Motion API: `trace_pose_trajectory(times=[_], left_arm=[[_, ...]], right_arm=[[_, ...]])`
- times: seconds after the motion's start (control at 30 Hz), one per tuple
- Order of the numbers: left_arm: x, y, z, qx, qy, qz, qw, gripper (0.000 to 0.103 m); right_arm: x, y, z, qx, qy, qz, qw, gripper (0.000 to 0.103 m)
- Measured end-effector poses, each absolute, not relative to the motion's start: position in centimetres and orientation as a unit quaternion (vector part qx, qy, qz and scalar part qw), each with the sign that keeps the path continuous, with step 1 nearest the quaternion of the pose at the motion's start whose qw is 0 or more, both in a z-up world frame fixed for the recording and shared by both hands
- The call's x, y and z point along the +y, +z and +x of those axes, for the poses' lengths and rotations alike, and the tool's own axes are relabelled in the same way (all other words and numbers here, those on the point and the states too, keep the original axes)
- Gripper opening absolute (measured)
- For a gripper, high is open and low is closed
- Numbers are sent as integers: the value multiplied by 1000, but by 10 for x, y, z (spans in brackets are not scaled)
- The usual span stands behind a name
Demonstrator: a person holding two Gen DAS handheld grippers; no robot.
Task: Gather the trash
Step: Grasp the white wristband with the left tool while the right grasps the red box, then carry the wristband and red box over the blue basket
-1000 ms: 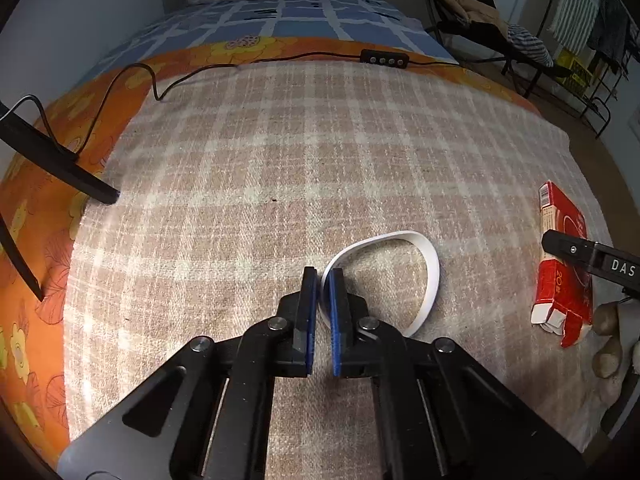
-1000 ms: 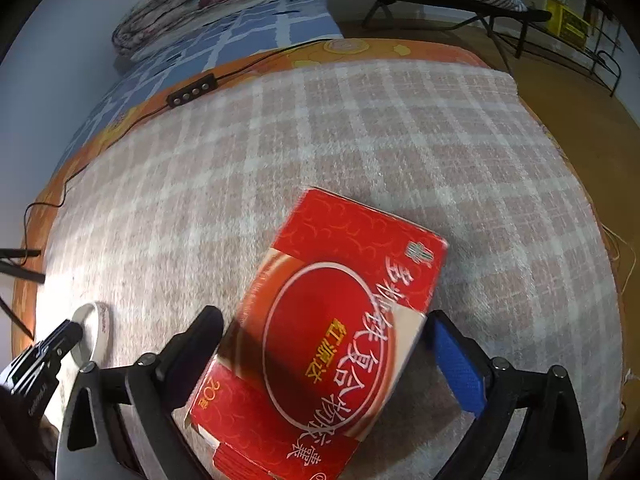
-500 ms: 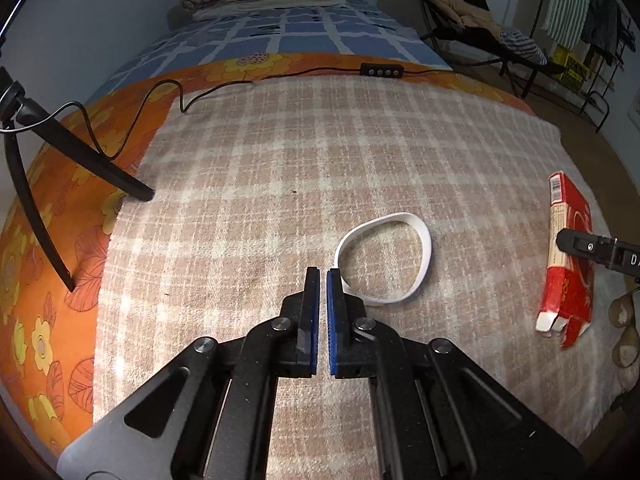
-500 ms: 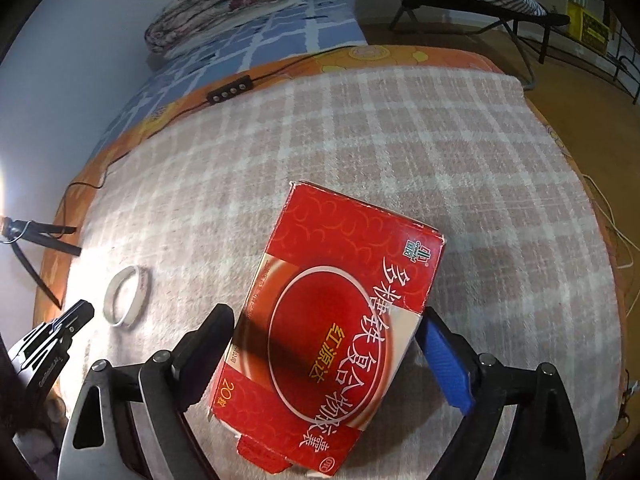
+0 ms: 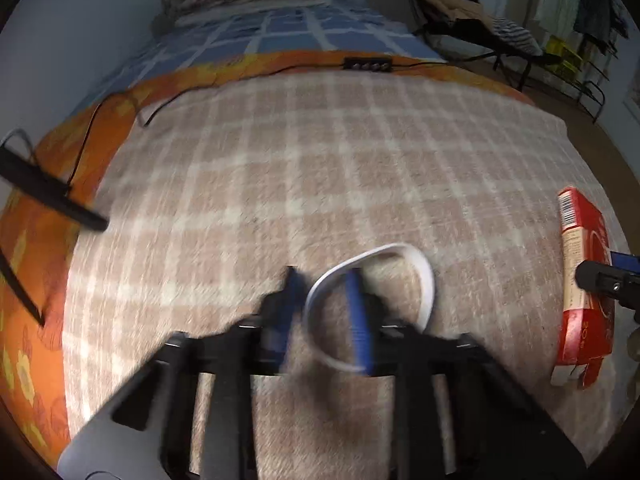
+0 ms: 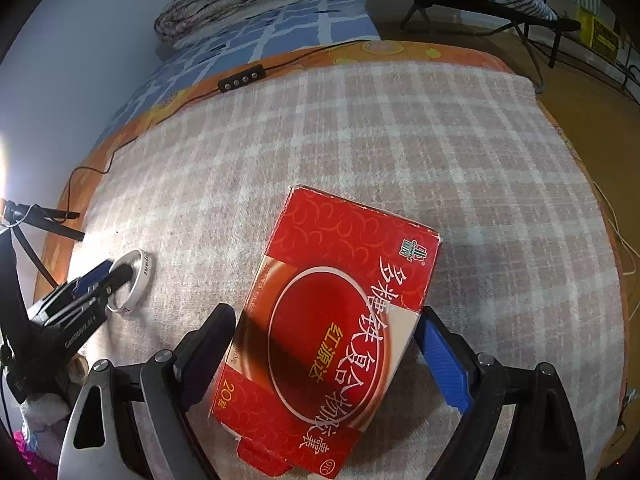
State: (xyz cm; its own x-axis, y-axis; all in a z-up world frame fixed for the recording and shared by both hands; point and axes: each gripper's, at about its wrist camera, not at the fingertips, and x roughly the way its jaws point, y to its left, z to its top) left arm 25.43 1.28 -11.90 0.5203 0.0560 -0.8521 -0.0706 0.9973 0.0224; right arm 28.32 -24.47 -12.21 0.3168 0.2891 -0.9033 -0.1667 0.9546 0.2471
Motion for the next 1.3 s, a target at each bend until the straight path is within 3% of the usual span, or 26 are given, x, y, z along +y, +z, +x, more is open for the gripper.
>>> trace_pose_trajectory(times=[0.3, 0.33, 0.37, 0.4, 0.53, 0.57, 0.6, 0.63, 0.67, 0.7, 0.83, 1.17, 1.23, 1.27, 1.3], left_arm=[[9, -89, 230, 469, 17, -24, 883, 0], [8, -82, 224, 465, 12, -24, 885, 0], [6, -75, 217, 462, 10, -20, 887, 0], [4, -70, 213, 458, 8, -16, 889, 0], [-2, -52, 193, 448, 7, 1, 894, 0], [-3, -50, 189, 448, 7, 0, 894, 0], [-3, -47, 186, 447, 7, -2, 894, 0], [-4, -43, 182, 447, 9, -3, 894, 0], [-3, -40, 178, 446, 9, -5, 895, 0], [-3, -36, 174, 444, 9, -6, 896, 0], [3, -24, 162, 435, 11, -6, 900, 0], [26, -22, 136, 440, 23, -12, 897, 0], [31, -22, 131, 441, 26, -10, 897, 0], [33, -21, 128, 440, 27, -11, 897, 0], [34, -20, 125, 440, 27, -12, 898, 0]], right_arm=[[-239, -110, 278, 546, 169, 46, 819, 87], [-240, -106, 276, 542, 173, 44, 821, 74], [-240, -101, 272, 539, 176, 41, 823, 27], [-240, -100, 271, 541, 181, 38, 821, 32], [-245, -99, 266, 544, 188, 39, 816, 31], [-247, -100, 265, 548, 191, 45, 813, 37], [-249, -103, 265, 556, 191, 56, 807, 46], [-251, -107, 265, 566, 187, 69, 800, 72], [-253, -108, 264, 570, 185, 77, 797, 90], [-251, -109, 264, 569, 188, 82, 797, 92], [-229, -113, 268, 580, 184, 52, 792, 92], [-171, -142, 284, 598, 140, -32, 789, 103], [-162, -143, 280, 588, 136, -62, 795, 97], [-162, -140, 278, 583, 141, -60, 798, 88], [-161, -139, 276, 581, 144, -58, 799, 88]])
